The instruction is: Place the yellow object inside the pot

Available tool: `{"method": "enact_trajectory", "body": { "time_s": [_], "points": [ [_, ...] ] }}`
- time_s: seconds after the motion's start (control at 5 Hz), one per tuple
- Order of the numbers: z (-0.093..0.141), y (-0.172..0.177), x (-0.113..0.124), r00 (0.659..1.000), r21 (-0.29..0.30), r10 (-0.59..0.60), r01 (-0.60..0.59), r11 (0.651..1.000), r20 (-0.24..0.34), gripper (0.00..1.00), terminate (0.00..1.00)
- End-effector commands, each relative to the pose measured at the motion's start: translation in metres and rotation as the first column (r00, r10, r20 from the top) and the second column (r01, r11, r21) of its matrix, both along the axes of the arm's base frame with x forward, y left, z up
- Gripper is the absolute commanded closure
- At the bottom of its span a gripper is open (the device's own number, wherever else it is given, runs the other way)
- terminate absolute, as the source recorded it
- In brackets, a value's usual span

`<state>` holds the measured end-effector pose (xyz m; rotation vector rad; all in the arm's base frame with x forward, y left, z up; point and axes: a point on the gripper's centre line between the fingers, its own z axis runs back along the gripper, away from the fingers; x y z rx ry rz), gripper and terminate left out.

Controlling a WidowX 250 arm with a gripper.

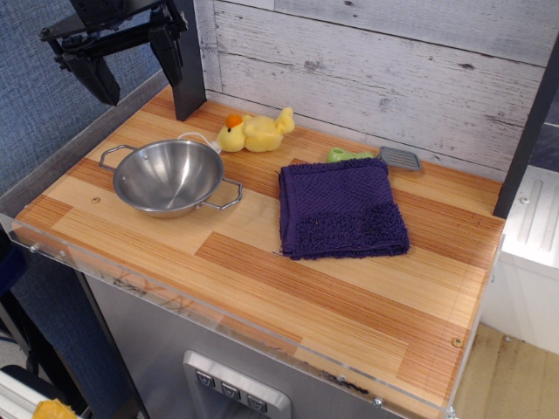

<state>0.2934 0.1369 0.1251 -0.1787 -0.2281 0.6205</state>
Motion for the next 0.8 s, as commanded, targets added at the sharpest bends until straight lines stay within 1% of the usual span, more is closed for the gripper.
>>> {"method": "enact_trajectory", "body": {
  "time_s": [0.0, 0.2, 0.4, 0.6],
  "points": [
    [0.000, 0.000, 0.000, 1.000, 0.000, 0.000, 0.000, 1.000, 0.000, 0.00, 0.00],
    [-0.004, 0.012, 0.031, 0.965, 0.183, -0.246, 0.227, 0.957, 0.092, 0.00, 0.00],
    [-0.005, 0.011, 0.051, 0.869, 0.234, -0.480, 0.446, 0.864, 0.119, 0.00, 0.00],
    [-0.006, 0.003, 0.058, 0.721, 0.251, -0.681, 0.642, 0.725, 0.124, 0.00, 0.00]
  ]
}}
